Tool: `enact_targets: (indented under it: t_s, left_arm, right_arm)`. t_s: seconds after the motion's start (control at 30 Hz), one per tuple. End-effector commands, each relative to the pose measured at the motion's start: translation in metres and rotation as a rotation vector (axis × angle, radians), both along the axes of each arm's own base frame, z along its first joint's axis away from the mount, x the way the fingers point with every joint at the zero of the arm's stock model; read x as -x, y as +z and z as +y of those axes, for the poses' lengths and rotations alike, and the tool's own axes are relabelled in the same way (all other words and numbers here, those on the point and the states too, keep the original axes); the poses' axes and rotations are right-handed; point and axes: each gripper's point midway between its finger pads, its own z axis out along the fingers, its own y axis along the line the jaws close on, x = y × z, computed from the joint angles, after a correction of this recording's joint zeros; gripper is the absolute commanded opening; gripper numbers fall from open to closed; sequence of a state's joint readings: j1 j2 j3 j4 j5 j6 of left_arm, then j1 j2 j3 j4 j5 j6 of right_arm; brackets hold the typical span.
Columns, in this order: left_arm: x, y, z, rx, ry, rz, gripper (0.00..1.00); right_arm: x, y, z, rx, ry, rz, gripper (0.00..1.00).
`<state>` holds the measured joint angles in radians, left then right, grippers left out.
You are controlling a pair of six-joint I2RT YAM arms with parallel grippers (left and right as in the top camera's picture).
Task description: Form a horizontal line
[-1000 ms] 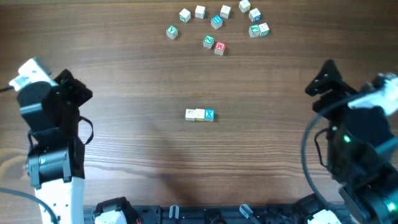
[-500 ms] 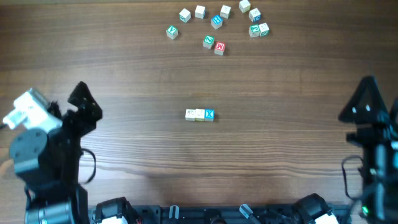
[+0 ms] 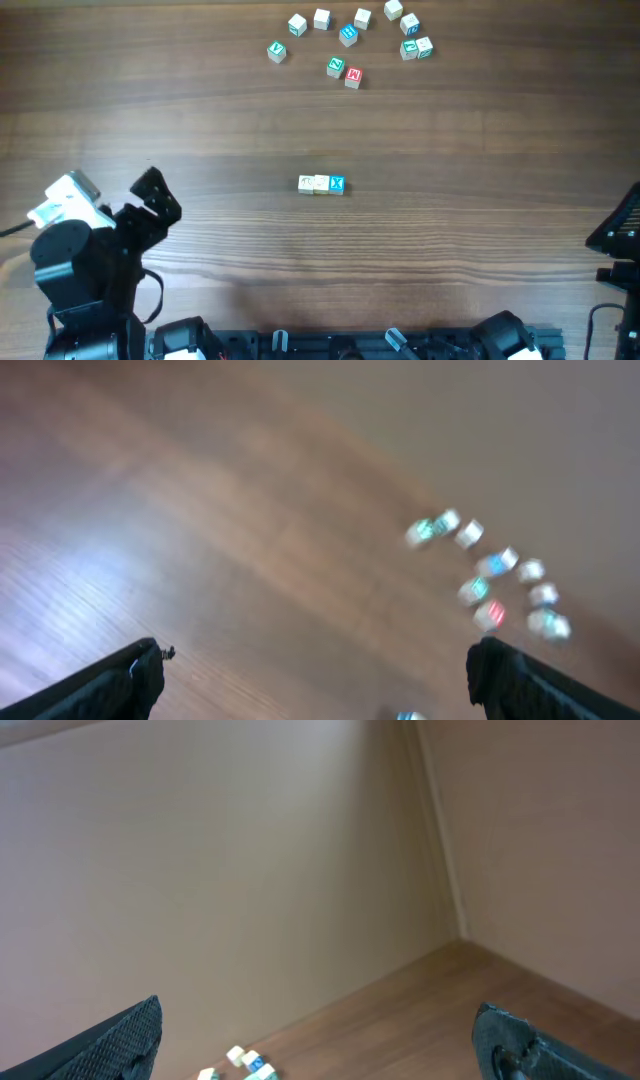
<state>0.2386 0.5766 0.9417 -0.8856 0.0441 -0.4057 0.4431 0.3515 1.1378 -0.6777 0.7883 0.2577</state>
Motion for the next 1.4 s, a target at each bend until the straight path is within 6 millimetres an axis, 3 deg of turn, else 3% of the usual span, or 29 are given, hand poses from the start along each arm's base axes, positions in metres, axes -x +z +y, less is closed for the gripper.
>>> enact_targets:
  t_s: [0.0,0.1,0.2,0.3,0.43,0.57,0.8,0.87,0.93,1.0,1.07,1.13,1.23,1.37]
  left_arm:
    - [0.009,-0.014,-0.003,0.022,-0.005,0.068,1.0]
    - [0.023,-0.032,-0.006,0.044,-0.005,0.157,1.0]
    - [0.033,-0.045,-0.009,0.061,-0.004,0.225,1.0]
    - [0.037,-0.049,-0.01,0.067,-0.004,0.247,1.0]
    - [0.037,-0.049,-0.01,0.067,-0.004,0.247,1.0]
    - [0.037,-0.049,-0.01,0.067,-0.004,0.247,1.0]
    - [0.037,-0.049,-0.01,0.067,-0.004,0.247,1.0]
    - [0.037,-0.049,-0.01,0.067,-0.004,0.247,1.0]
    - [0.037,-0.049,-0.01,0.067,-0.004,0.247,1.0]
    - [0.037,-0.049,-0.01,0.067,-0.005,0.248,1.0]
    - [0.037,-0.049,-0.01,0.067,-0.004,0.247,1.0]
    - [0.037,-0.049,-0.01,0.067,-0.004,0.247,1.0]
    - [0.037,-0.049,-0.01,0.067,-0.004,0.247,1.0]
    - [0.037,-0.049,-0.01,0.067,-0.004,0.247,1.0]
  right_arm:
    - [0.008,0.001,-0.009,0.008,-0.043,-0.001,1.0]
    - [0.006,-0.016,-0.009,0.05,-0.042,0.081,1.0]
    - [0.008,-0.046,-0.009,0.121,-0.042,0.222,1.0]
    - [0.014,-0.08,-0.012,0.202,-0.04,0.385,1.0]
    - [0.023,-0.104,-0.016,0.263,-0.039,0.505,1.0]
    - [0.031,-0.109,-0.024,0.254,-0.085,0.518,1.0]
    - [0.065,-0.116,-0.046,0.29,-0.281,0.584,1.0]
    - [0.075,-0.121,-0.049,0.278,-0.311,0.564,1.0]
    - [0.076,-0.111,-0.047,0.238,-0.322,0.441,1.0]
    - [0.062,-0.091,-0.033,0.236,-0.262,0.268,1.0]
    - [0.034,-0.063,-0.002,0.367,-0.123,0.077,1.0]
    - [0.009,-0.054,0.016,0.42,-0.052,-0.06,1.0]
    - [-0.024,-0.069,0.025,0.351,0.016,-0.168,1.0]
    - [-0.058,-0.111,0.026,0.228,0.079,-0.22,1.0]
